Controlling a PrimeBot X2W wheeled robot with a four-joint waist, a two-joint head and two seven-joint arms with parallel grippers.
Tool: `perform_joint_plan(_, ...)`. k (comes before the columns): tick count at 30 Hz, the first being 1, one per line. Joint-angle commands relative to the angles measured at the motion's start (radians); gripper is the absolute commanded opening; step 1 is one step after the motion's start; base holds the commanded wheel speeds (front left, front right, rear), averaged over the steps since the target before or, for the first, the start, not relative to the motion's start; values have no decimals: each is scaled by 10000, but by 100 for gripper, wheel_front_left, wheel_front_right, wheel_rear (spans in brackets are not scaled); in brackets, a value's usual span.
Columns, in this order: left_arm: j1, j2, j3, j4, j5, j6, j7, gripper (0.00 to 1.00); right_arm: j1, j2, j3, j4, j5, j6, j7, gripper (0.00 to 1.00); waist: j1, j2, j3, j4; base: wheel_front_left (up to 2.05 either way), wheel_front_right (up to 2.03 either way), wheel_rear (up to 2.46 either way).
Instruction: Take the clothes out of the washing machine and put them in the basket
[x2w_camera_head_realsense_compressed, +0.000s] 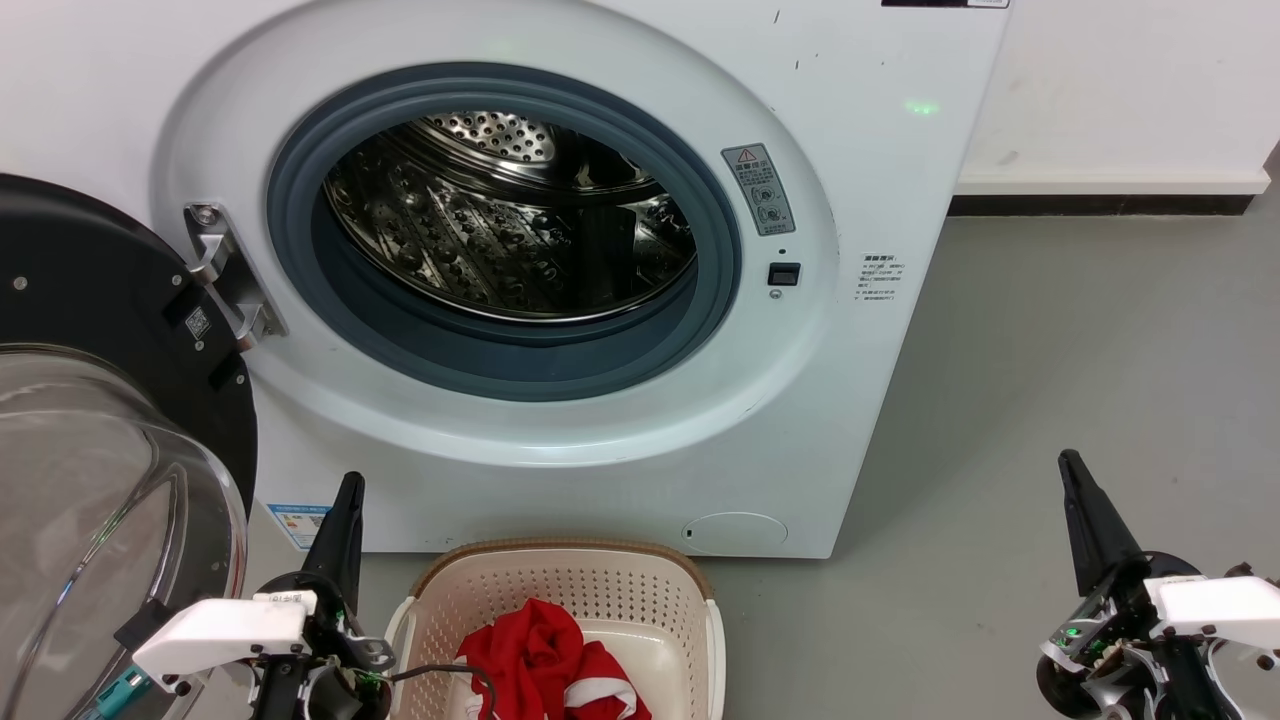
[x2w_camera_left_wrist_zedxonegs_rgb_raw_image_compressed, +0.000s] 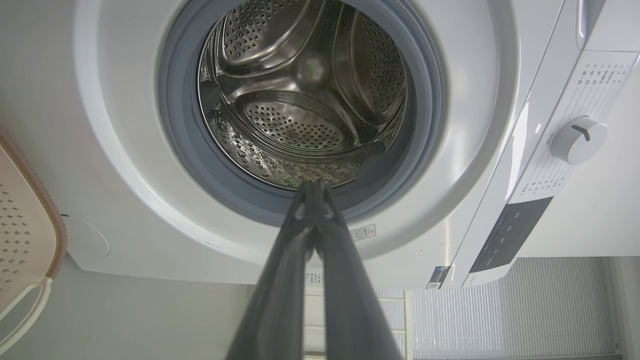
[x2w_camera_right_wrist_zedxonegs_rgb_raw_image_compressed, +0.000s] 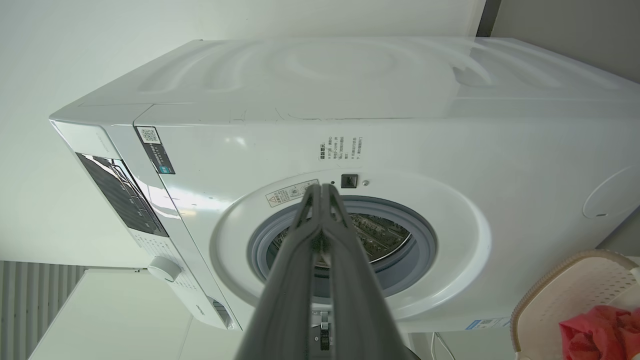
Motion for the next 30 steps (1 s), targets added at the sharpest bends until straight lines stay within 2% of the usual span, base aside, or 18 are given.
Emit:
perform_joint_plan(1, -59, 16, 28, 2, -22, -39, 27, 0, -142, 26, -14, 15, -61, -3, 34, 0, 0, 0, 0, 0, 0, 0, 0)
perform_joint_plan(30, -58, 16, 28, 1, -22, -39, 26, 0, -146, 61, -61, 18, -87, -3, 65, 0, 0, 0, 0, 0, 0, 0, 0)
